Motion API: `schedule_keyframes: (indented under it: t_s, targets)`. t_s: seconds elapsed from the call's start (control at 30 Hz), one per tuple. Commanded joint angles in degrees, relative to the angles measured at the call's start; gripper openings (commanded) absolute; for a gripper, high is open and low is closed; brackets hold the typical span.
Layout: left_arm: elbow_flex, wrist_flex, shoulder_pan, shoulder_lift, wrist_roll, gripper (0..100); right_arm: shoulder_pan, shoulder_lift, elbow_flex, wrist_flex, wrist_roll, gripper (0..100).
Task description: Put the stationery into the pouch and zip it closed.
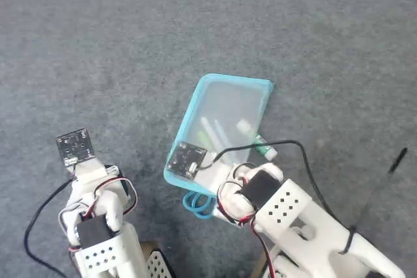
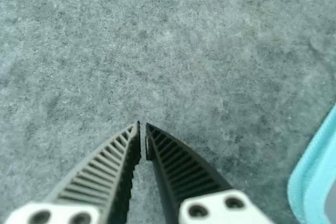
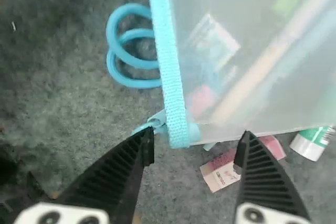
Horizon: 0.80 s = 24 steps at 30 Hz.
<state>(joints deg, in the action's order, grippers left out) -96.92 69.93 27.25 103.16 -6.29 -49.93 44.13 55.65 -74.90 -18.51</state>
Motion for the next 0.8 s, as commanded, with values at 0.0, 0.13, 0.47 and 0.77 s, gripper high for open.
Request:
schedule_keyframes:
  t_s: [0.0, 0.13, 0.47, 0.77]
  targets:
    - [0.31, 0.44, 0.35, 0.97, 0.18, 1, -0.66, -0.48, 0.44, 1.98, -2.11, 26.0]
    - [0.31, 0.44, 0.35, 0.97, 0.18, 1, 0.4, -0.57, 0.79, 3.38, -2.2, 26.0]
    - [0.31, 0.44, 0.35, 0.97, 0.18, 1, 19.03, -0.66, 0.79, 13.32, -2.2, 26.0]
    - [0.31, 0.44, 0.35, 0.97, 0.18, 1, 23.16, -0.66, 0.0, 20.53, 0.7, 26.0]
